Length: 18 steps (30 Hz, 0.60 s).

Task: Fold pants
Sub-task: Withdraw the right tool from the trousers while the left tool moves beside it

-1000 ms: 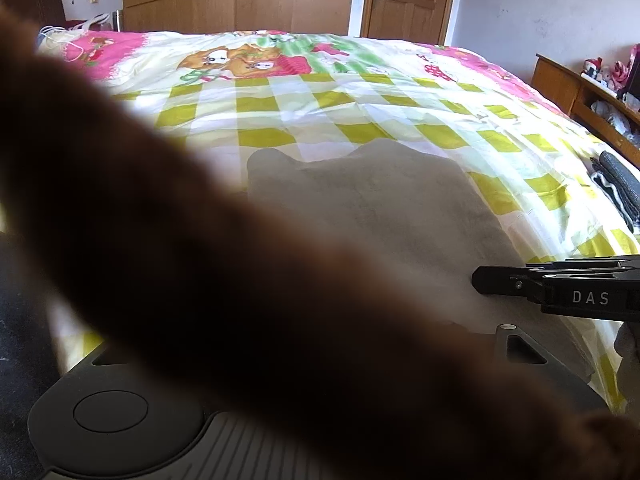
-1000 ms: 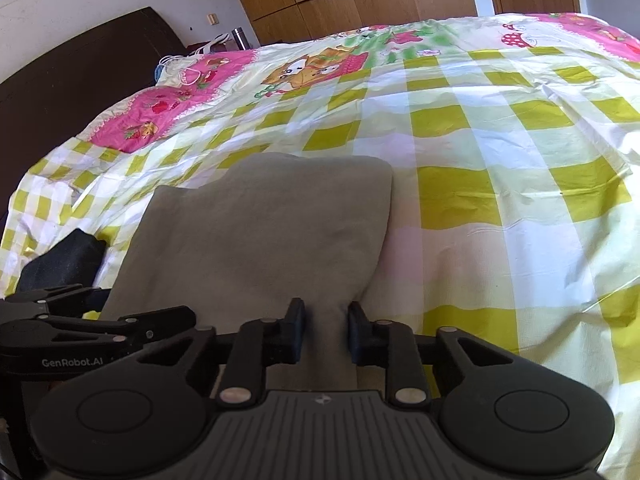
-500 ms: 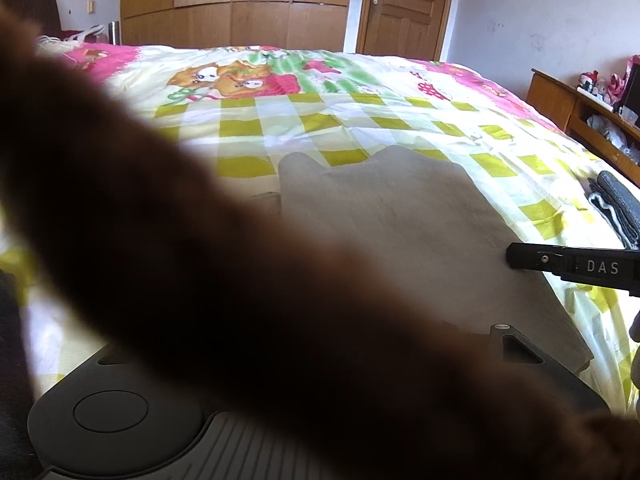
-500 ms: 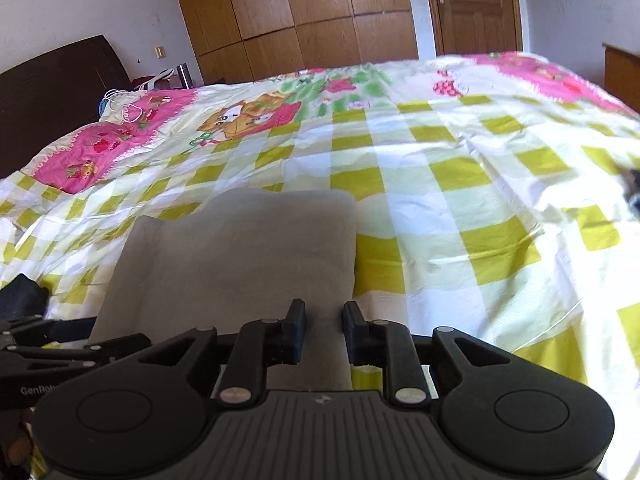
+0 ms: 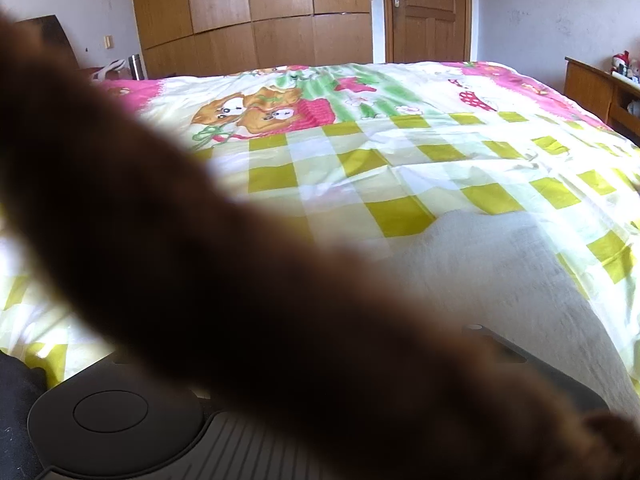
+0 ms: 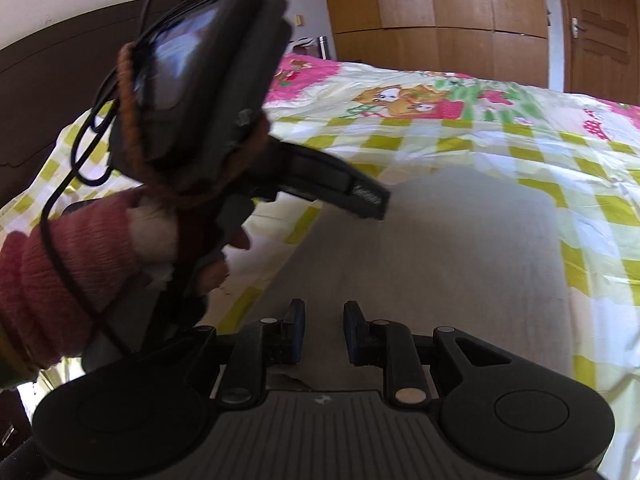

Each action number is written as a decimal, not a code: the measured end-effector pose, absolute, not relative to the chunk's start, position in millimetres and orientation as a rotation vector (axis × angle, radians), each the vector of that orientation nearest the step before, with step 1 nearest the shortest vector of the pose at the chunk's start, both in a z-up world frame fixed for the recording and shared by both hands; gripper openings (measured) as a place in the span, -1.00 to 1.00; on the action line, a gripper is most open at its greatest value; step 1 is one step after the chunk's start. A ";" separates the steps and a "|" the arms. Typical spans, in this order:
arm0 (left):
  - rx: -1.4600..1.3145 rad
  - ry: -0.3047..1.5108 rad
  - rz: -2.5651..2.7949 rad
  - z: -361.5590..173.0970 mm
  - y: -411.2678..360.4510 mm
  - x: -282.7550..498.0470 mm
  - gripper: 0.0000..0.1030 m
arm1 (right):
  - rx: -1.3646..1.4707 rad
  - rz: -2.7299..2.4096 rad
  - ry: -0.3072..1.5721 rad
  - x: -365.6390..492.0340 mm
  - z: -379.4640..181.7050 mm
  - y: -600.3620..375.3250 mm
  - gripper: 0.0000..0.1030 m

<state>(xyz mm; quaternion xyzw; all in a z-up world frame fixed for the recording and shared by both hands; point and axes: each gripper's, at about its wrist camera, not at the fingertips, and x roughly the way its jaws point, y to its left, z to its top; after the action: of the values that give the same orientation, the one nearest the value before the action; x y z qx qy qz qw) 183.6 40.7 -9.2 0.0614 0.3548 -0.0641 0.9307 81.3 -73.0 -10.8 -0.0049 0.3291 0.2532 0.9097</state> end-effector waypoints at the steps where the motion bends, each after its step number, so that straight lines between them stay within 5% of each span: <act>1: 0.122 0.727 -0.121 -10.5 42.5 187.0 -0.07 | -0.016 0.536 0.689 83.8 -14.7 -67.2 -0.30; 18: 0.232 0.684 0.002 1.8 43.0 183.1 0.03 | 0.186 0.498 0.662 85.9 -12.3 -122.9 -0.26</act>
<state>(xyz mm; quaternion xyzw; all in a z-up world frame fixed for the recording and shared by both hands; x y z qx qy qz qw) 183.1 43.0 1.8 0.1133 0.3348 0.0008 0.9354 85.9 -122.9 -12.3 0.0901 0.3214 0.2417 0.9111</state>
